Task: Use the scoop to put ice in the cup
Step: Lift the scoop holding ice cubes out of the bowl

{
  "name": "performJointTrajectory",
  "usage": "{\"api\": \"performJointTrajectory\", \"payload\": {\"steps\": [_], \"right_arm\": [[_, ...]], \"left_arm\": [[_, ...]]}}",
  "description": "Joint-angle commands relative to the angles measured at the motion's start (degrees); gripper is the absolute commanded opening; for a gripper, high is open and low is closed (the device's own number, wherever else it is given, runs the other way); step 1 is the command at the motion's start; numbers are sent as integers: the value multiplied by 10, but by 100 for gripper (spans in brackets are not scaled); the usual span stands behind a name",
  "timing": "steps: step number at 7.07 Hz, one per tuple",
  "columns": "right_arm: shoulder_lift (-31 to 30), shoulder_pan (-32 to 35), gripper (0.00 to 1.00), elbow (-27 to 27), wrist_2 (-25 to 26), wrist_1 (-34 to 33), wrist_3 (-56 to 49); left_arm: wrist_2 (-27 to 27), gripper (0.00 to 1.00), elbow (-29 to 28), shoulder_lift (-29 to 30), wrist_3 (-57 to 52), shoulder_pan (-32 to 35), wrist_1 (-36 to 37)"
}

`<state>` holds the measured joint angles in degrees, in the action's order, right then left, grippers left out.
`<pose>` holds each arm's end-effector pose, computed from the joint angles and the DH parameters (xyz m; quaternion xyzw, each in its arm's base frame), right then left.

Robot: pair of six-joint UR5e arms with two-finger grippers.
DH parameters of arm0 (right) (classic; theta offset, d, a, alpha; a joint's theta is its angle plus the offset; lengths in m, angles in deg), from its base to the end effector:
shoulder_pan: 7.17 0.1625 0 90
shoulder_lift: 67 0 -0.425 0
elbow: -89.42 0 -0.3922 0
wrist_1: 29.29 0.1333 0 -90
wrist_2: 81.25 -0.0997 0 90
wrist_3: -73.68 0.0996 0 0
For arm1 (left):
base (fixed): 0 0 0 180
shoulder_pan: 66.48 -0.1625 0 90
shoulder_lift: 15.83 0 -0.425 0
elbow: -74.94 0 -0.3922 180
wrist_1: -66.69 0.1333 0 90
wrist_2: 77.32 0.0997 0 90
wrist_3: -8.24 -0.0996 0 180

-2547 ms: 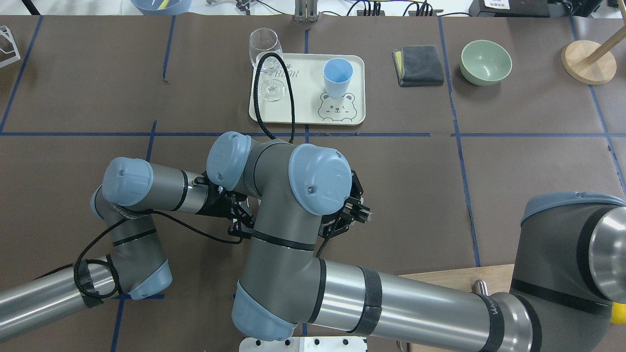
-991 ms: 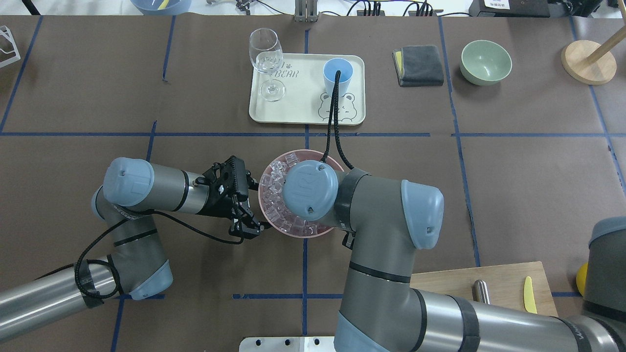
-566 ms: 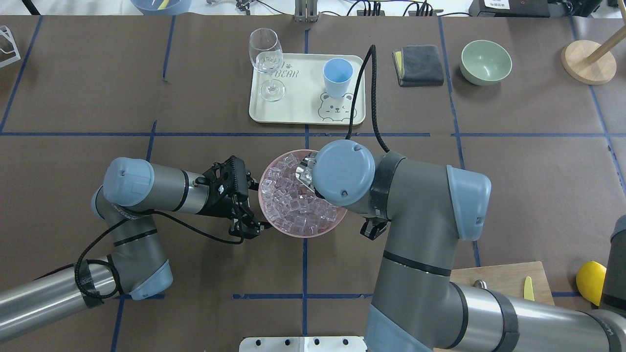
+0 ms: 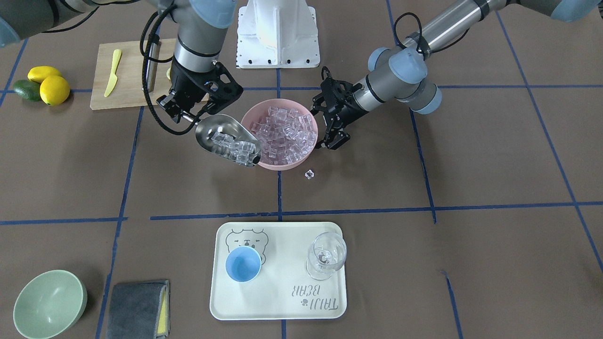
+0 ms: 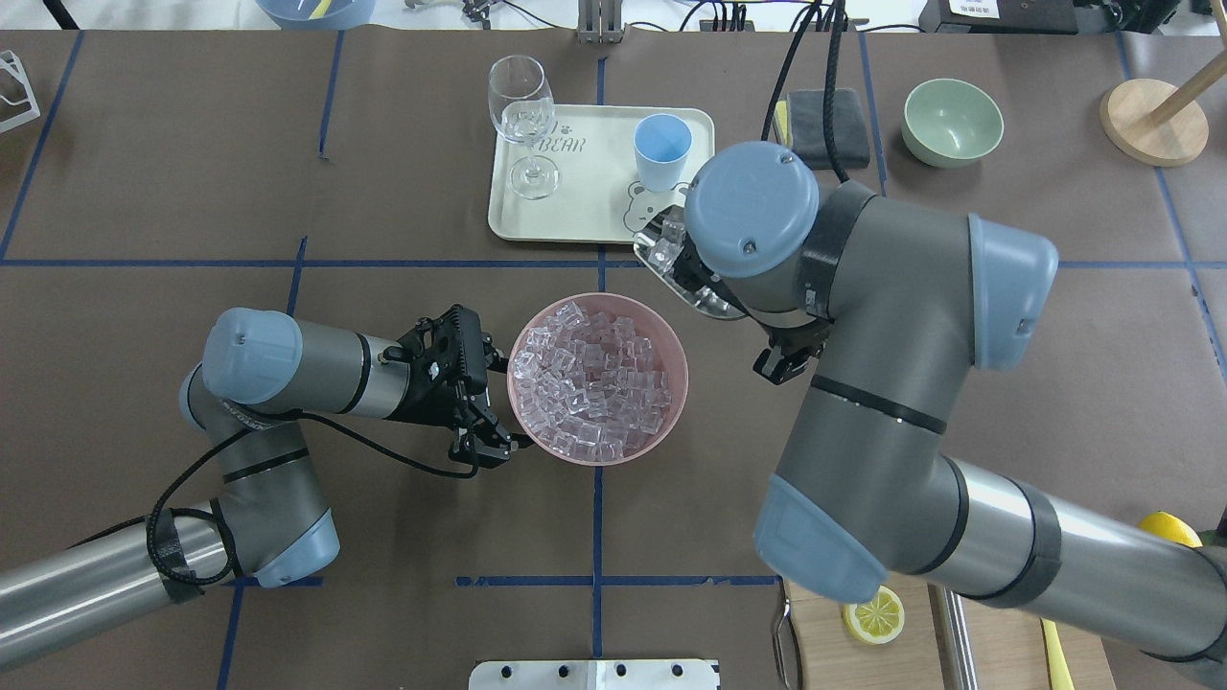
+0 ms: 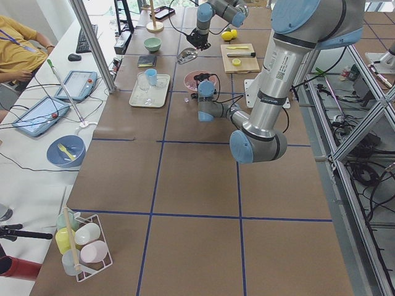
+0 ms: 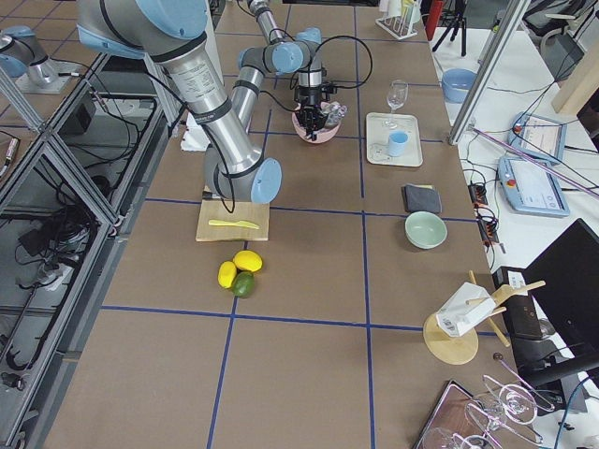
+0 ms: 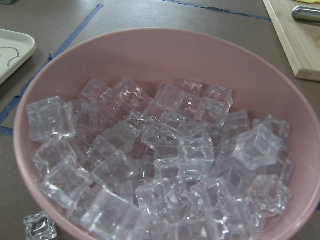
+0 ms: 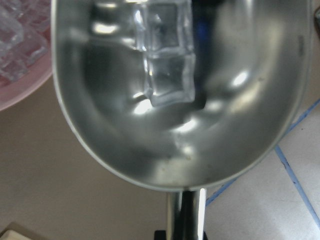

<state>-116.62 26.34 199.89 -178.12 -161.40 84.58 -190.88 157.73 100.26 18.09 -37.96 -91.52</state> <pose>-0.4271 -0.4284 0.2053 0.1024 -0.1393 -0.3906 0.9042 0.5302 -0.3945 0.3223 0.4616 0.5134 0.4356 0.5775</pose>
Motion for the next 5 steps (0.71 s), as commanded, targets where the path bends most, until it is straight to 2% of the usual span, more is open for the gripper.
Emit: {"api": "performJointTrajectory", "payload": {"steps": [1,3,5], "right_arm": [[-1,76,0,-34,-39,9,-49],[15,119,0,-94,-66,19,-78],[46,129,0,-188,-72,81,-83]], "left_arm": [[0,99,0,0,0,0,0],[0,99,0,1,0,0,0],[0,99,0,3,0,0,0]]}}
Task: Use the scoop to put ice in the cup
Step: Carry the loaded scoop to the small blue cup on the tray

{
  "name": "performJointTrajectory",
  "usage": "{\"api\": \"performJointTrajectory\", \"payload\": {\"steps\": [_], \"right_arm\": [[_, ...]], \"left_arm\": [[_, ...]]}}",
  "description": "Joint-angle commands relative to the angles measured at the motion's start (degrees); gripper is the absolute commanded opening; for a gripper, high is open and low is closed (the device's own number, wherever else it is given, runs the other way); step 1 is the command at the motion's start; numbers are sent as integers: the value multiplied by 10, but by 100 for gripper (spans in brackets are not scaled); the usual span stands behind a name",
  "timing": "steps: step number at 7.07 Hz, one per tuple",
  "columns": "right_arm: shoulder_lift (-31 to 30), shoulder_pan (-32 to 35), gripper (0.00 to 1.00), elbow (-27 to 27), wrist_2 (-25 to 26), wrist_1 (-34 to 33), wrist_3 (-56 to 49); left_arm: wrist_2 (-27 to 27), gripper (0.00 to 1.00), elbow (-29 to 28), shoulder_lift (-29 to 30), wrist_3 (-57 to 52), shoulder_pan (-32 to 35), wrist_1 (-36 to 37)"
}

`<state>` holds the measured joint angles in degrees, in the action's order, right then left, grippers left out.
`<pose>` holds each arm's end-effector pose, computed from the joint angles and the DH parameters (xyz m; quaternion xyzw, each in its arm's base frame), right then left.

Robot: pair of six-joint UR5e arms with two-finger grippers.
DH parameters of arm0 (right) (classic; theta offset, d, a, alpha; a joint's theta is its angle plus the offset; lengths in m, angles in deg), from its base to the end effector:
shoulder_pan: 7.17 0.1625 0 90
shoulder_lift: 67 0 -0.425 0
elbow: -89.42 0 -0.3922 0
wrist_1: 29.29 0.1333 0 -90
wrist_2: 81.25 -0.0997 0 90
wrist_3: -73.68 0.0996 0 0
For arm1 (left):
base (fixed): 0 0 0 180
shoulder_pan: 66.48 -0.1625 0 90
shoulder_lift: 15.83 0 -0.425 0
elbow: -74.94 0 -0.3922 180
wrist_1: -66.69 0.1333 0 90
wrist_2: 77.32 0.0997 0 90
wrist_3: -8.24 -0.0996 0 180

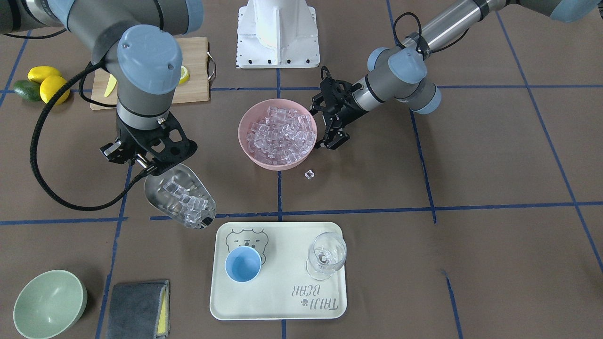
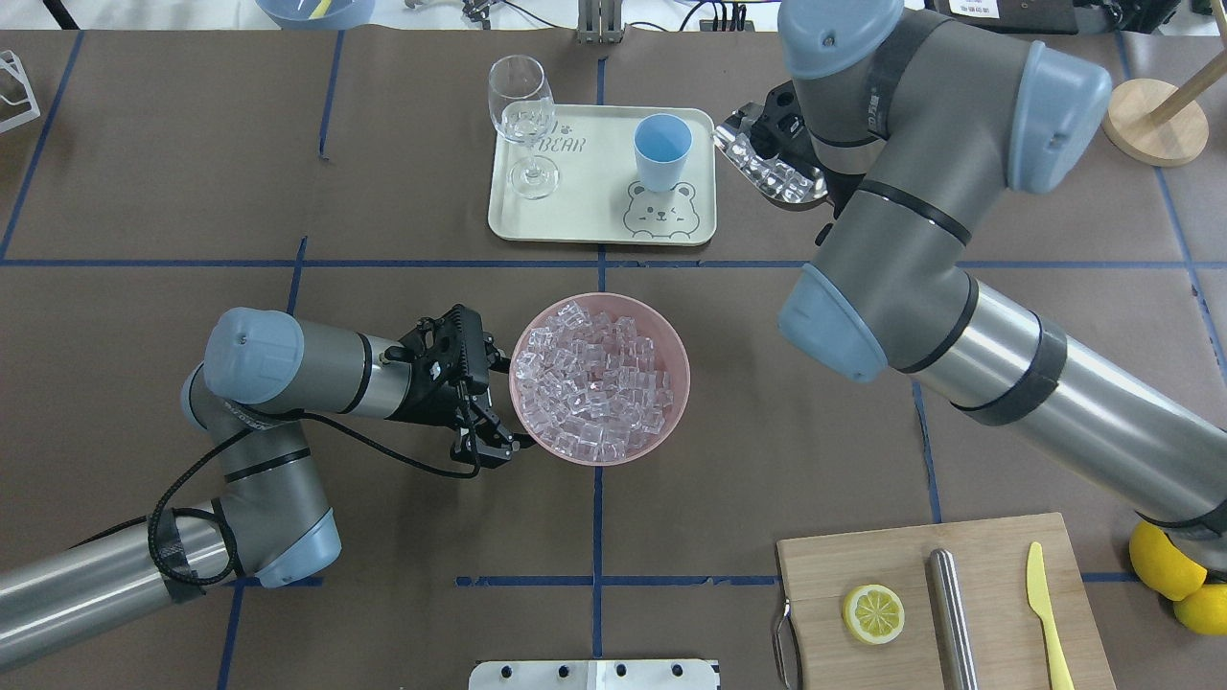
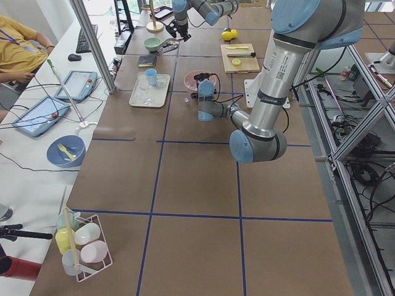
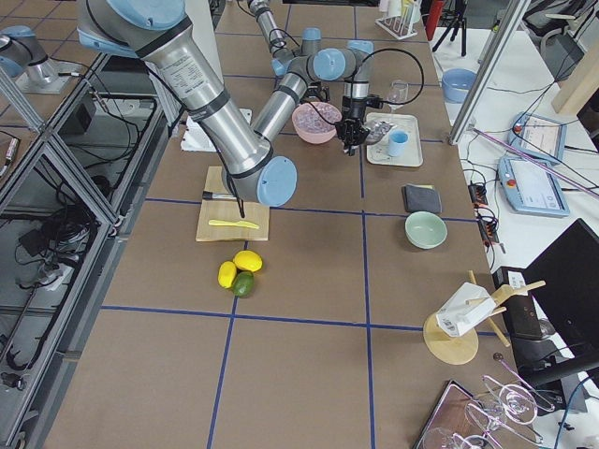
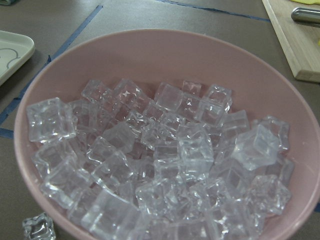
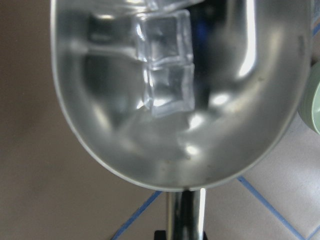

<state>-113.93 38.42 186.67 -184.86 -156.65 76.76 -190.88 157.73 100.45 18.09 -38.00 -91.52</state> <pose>-0.3830 -0.5480 0.2431 0.0552 -0.1529 -0.3607 0.9184 0.5310 -0.3944 0.3202 0.4626 0.5141 0.4355 0.5762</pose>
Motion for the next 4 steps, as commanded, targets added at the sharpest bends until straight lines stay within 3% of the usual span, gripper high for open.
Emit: {"api": "performJointTrajectory", "payload": {"steps": [1,4], "right_arm": [[39,8,0,-98,-5,65,0],[61,6,0,-123,-19,55,-14]], "left_arm": [[0,99,1,2,0,0,0],[0,99,0,2,0,0,-8]]}}
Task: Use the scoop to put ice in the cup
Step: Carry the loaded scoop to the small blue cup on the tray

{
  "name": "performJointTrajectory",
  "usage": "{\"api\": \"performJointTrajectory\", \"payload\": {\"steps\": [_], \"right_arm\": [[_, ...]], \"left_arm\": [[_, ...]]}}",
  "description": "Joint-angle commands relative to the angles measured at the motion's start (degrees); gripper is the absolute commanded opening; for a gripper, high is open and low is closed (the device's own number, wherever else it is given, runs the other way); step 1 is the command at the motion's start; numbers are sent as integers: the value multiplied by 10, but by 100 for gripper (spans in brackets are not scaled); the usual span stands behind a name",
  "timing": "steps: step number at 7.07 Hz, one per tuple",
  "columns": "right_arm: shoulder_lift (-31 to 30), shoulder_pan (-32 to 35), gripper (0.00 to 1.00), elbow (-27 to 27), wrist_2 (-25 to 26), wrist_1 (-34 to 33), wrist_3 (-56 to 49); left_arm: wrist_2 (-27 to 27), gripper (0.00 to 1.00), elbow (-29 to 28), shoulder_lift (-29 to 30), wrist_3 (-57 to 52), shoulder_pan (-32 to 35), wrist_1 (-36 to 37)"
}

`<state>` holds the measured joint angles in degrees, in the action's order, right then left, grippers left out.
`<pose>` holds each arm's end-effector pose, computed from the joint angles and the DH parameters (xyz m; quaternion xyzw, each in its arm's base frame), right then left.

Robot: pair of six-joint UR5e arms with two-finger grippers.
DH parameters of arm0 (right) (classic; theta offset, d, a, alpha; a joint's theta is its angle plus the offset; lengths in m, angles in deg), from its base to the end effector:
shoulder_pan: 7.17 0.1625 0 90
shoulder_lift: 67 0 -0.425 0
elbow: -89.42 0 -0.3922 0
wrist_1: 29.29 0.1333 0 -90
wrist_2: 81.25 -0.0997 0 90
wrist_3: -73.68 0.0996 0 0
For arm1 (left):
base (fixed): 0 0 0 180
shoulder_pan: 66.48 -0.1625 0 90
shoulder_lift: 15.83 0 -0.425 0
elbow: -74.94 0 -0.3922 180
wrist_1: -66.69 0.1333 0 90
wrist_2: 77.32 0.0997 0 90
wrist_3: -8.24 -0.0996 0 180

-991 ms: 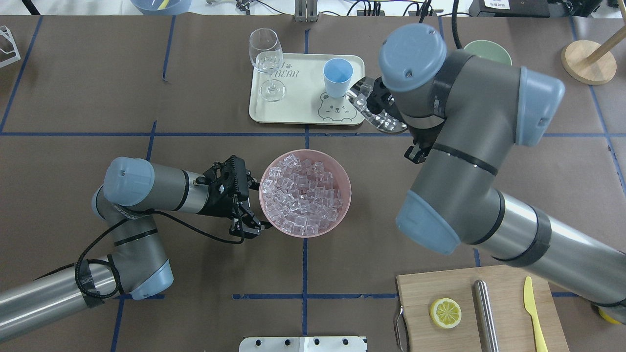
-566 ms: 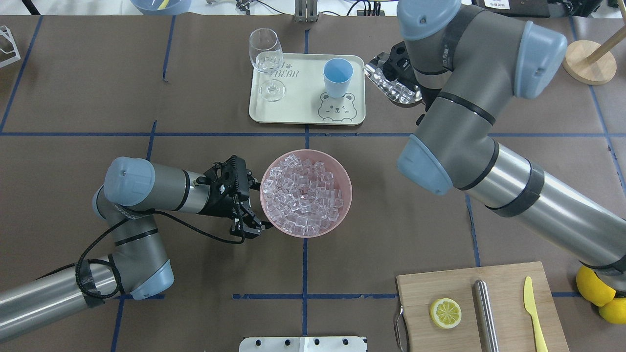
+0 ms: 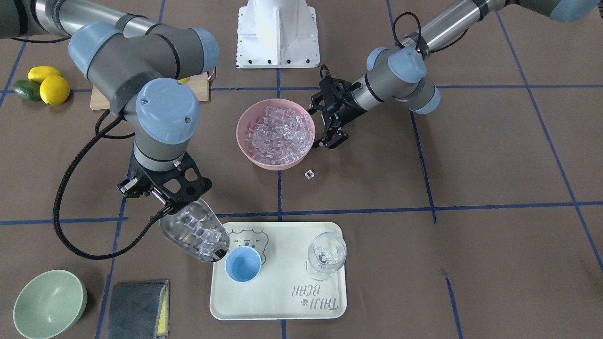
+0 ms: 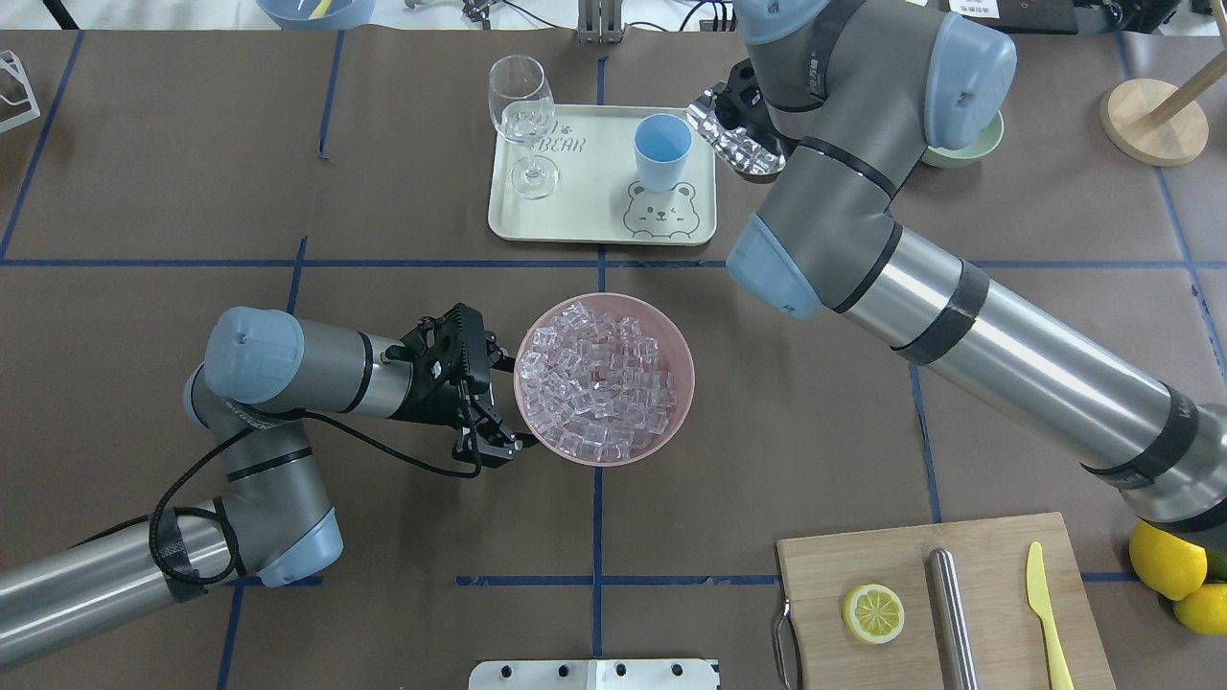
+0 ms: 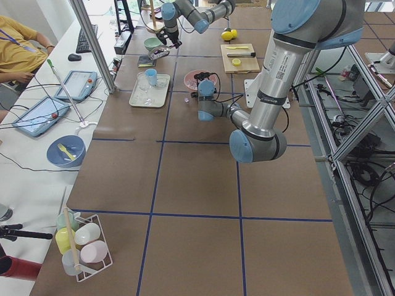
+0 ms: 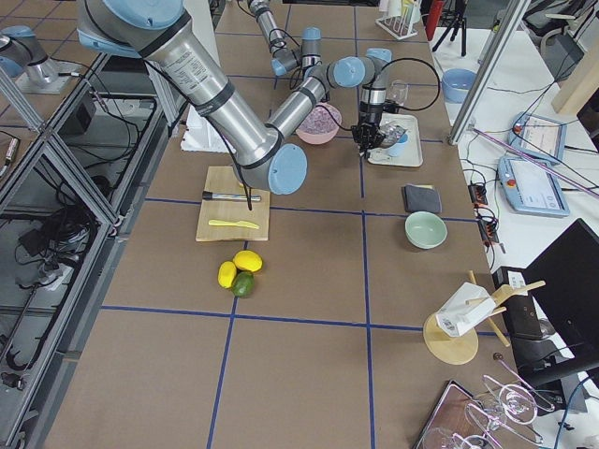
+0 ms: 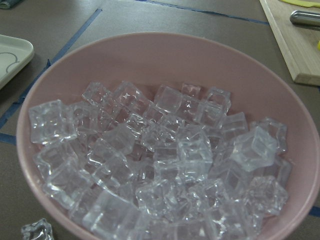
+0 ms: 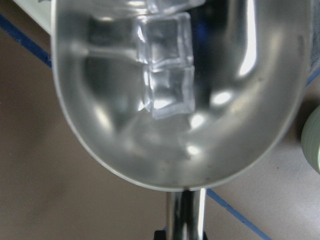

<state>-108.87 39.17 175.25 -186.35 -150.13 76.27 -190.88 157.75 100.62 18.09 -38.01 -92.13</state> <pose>-0.4178 -0.5933 0.2449 0.0529 -0.1645 -0.3595 0.9170 0.5305 -0.3940 0.3171 0.4671 0.5162 0.4345 0.5715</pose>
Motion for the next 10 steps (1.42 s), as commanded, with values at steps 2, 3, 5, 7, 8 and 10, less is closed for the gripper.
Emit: {"api": "performJointTrajectory", "payload": {"steps": [2,3,5,7,8,10], "right_arm": [[52,0,0,-43,5,-90,-82],[61,1,0,-44,22,-131,-109],[127,2,0,-95,39,-205,-133],[158,4,0,-125,37,-245,-146],[158,10,0,-137,33,-250,-145],[168,23,0,-157,8,-252,-145]], "left_arm": [[0,99,0,0,0,0,-2],[0,99,0,0,0,-1,-2],[0,99,0,0,0,-1,-2],[0,99,0,0,0,-1,-2],[0,99,0,0,0,-1,-2],[0,99,0,1,0,-1,-2]]}}
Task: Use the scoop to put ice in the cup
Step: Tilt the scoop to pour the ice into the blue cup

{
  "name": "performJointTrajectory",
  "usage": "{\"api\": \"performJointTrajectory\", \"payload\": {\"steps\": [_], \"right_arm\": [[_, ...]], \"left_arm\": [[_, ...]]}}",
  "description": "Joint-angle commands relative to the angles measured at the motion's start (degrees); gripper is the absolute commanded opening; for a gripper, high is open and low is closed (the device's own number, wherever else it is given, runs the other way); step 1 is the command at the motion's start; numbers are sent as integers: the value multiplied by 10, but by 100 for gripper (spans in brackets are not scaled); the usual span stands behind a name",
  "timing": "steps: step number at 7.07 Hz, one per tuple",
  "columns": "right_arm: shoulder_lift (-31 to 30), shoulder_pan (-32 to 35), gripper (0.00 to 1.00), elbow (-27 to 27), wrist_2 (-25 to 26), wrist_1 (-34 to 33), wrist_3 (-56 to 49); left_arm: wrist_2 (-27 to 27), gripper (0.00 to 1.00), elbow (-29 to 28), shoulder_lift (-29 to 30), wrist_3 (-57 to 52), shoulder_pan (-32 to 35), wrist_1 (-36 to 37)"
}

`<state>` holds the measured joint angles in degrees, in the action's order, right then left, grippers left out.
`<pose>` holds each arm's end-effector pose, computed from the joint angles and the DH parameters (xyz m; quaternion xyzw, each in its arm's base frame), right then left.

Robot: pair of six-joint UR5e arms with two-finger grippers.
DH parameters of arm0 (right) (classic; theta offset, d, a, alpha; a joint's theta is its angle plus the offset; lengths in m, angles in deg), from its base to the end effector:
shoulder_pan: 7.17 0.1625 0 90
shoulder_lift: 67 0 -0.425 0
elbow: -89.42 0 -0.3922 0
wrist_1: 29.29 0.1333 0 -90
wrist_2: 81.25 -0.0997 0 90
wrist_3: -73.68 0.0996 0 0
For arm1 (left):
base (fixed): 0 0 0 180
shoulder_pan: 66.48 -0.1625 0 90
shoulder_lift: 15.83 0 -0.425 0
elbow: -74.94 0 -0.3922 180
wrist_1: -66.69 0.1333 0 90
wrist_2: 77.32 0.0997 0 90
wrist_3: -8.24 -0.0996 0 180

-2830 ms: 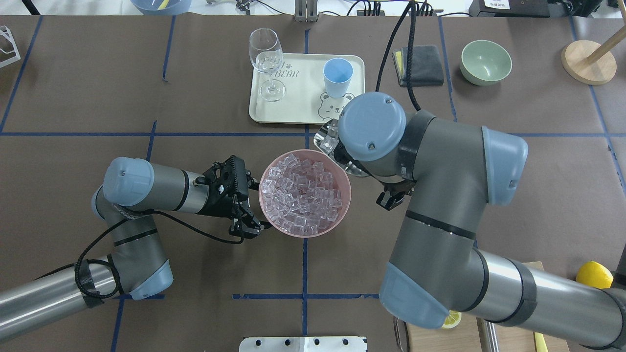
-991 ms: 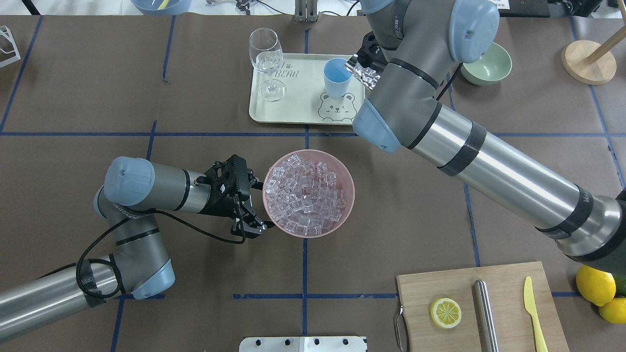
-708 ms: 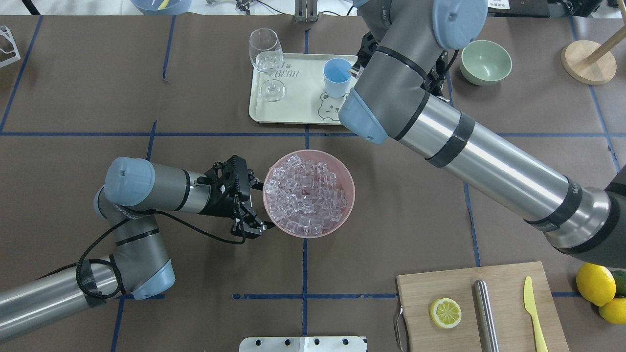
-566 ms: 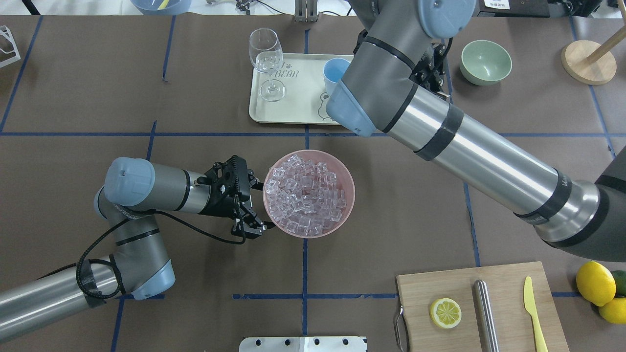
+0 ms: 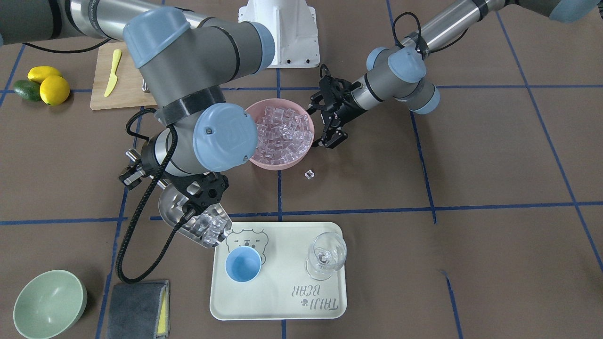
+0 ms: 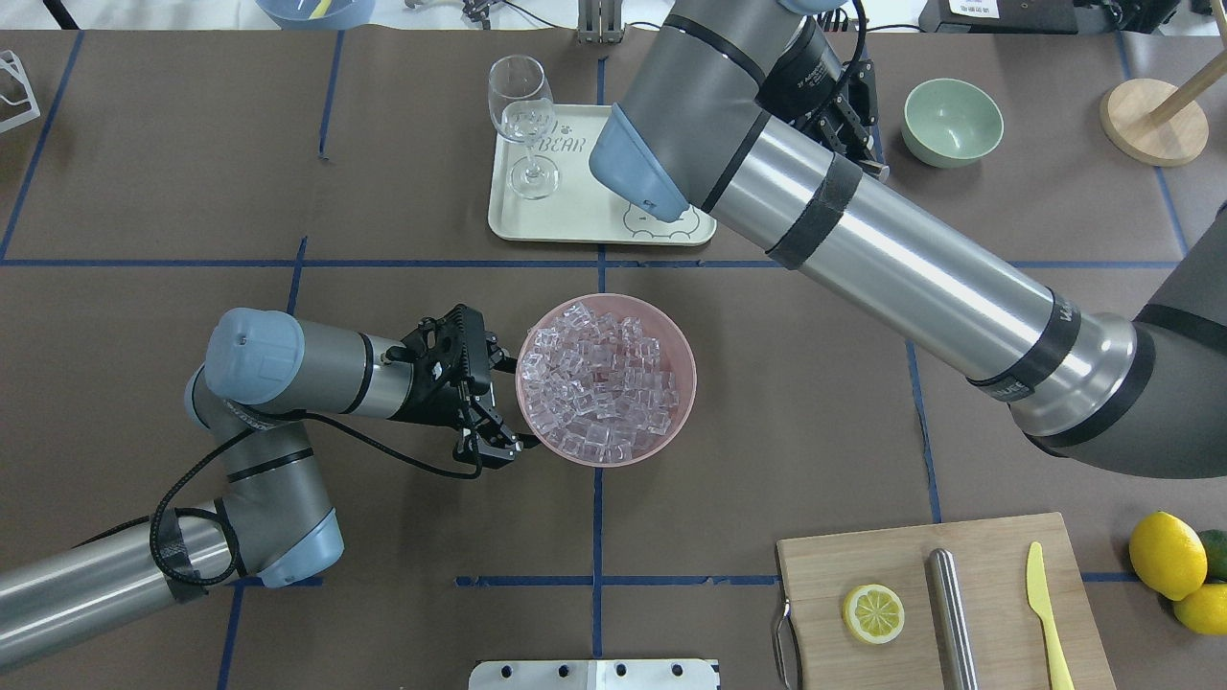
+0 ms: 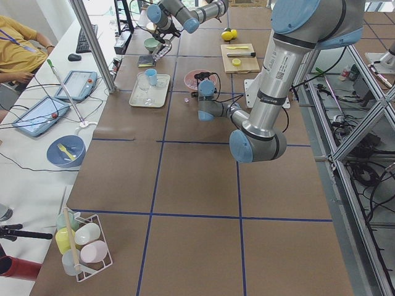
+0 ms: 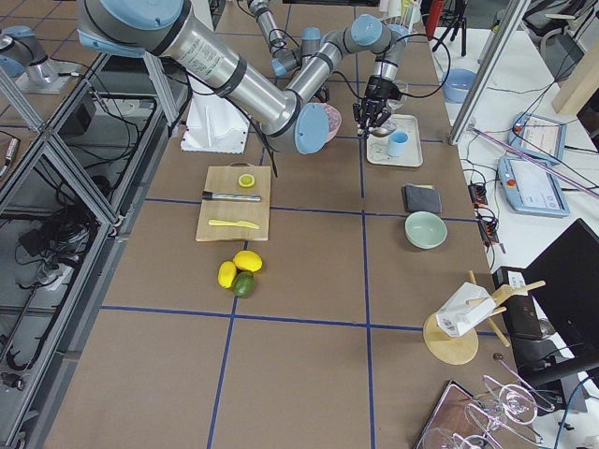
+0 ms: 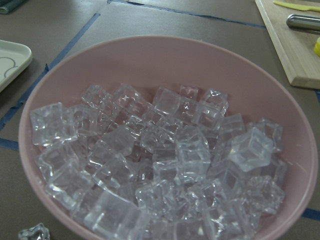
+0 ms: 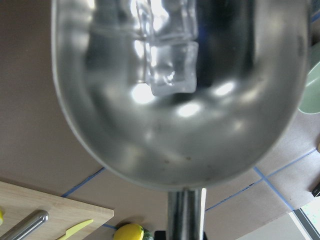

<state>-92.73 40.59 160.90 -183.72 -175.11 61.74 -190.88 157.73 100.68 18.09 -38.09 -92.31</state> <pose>-0.4131 -0.6213 0.1793 -0.1125 -0.0816 -0.4425 0.8860 0.5310 -0.3932 0.3162 0.4680 0.5171 0.4345 0.5699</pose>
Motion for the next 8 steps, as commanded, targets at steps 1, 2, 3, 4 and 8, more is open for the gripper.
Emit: {"api": "performJointTrajectory", "payload": {"steps": [1,2,3,4,8], "right_arm": [[10,9,0,-20,-21,-3,0],[28,10,0,-42,-20,-7,0],[47,10,0,-65,-16,-17,0],[48,10,0,-68,-10,-22,0],[55,9,0,-68,3,-44,-8]], "left_arm": [[0,99,0,-1,0,0,0],[0,99,0,-1,0,0,0],[0,99,0,-1,0,0,-3],[0,99,0,-1,0,0,-4],[0,99,0,-1,0,0,-4]]}}
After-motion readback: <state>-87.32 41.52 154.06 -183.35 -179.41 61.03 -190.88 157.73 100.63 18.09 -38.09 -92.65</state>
